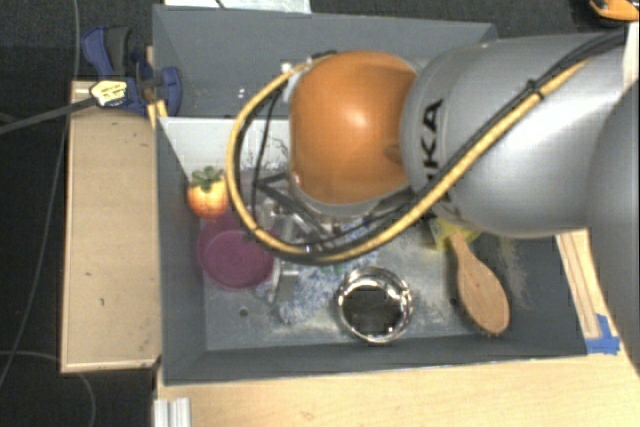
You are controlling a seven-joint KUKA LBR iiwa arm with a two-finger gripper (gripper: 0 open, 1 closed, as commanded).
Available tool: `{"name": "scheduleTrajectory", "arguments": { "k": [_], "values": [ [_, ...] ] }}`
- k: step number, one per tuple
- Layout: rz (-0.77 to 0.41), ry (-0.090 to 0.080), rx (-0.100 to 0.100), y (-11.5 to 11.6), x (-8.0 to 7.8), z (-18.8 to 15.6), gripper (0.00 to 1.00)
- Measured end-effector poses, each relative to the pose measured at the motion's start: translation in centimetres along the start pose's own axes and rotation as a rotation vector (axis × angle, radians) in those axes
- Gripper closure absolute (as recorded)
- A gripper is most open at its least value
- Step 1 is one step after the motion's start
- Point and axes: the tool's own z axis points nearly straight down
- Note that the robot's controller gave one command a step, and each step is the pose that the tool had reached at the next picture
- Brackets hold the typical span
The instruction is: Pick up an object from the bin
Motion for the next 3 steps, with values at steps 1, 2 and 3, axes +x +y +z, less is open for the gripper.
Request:
{"name": "scheduleTrajectory", "arguments": {
  "k": [1,2,3],
  "values": [
    [0.001,0.0,0.0,0.0,0.0,0.0,1.0],
    [0.002,0.0,0.0,0.0,0.0,0.0,1.0],
    [-0.215,-0.003,-0.001,1.4,0.4,6.9,1.0]
  ]
}}
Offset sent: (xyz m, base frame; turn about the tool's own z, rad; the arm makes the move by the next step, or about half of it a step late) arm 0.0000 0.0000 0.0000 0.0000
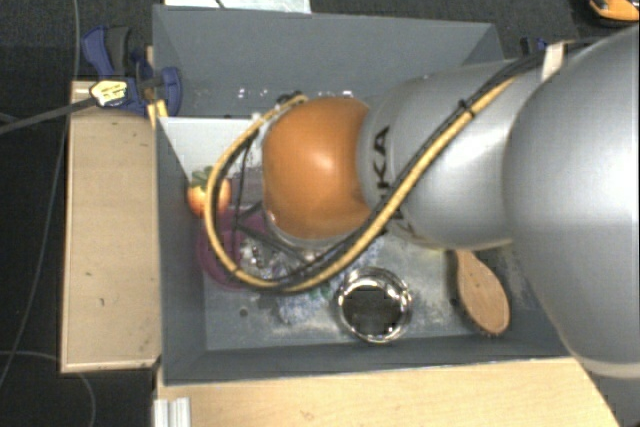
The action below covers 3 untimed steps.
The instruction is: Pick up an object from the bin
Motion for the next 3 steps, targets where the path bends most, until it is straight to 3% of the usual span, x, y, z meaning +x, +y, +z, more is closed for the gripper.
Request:
{"name": "scheduleTrajectory", "arguments": {
  "k": [2,3],
  "values": [
    [-0.039,0.006,0.001,0.1,-0.4,2.5,1.0],
    [-0.319,0.002,-0.001,1.7,-2.0,-1.1,1.0]
  ]
}}
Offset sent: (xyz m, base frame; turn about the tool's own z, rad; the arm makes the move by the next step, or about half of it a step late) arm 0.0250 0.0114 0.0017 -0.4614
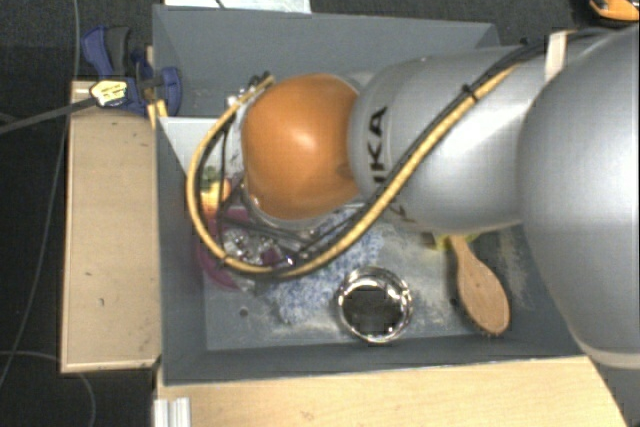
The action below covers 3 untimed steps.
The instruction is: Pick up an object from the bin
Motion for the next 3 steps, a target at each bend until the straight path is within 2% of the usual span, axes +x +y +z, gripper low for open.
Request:
{"name": "scheduleTrajectory", "arguments": {
  "k": [1,2,3],
  "values": [
    [0.112,0.003,0.001,-0.9,0.7,-8.7,1.0],
    [-0.226,-0.003,0.0,-2.1,-0.9,-0.6,0.0],
    [-0.346,0.005,-0.004,-2.5,-1.4,4.8,0.0]
  ]
}}
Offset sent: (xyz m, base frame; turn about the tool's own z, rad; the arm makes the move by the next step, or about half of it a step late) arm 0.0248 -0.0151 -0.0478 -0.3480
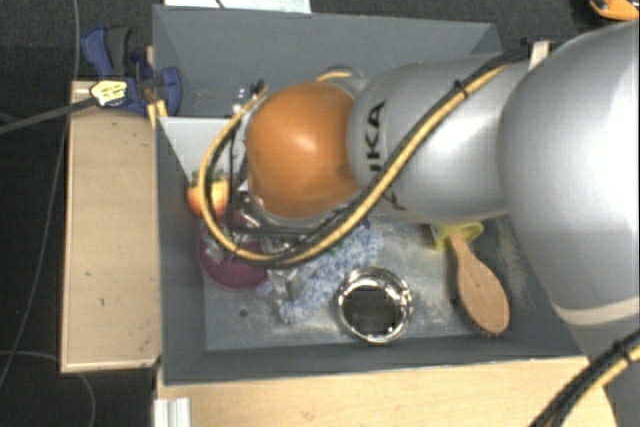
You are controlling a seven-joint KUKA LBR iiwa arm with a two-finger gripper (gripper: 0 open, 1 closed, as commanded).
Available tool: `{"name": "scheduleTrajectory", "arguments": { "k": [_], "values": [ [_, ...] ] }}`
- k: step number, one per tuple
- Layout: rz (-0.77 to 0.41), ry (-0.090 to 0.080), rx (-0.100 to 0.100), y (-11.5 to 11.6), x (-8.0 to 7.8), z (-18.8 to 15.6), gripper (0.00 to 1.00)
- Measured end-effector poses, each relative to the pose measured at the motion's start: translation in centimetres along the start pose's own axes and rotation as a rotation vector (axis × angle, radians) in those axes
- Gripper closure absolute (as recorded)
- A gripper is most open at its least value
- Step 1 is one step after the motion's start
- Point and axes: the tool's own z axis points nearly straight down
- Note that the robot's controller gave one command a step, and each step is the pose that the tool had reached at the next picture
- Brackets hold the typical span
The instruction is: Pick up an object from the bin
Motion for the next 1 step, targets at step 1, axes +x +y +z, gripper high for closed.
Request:
{"name": "scheduleTrajectory", "arguments": {
  "k": [1],
  "values": [
    [-0.109,-0.009,0.005,2.64,1.33,2.34,0.0]
  ]
}}
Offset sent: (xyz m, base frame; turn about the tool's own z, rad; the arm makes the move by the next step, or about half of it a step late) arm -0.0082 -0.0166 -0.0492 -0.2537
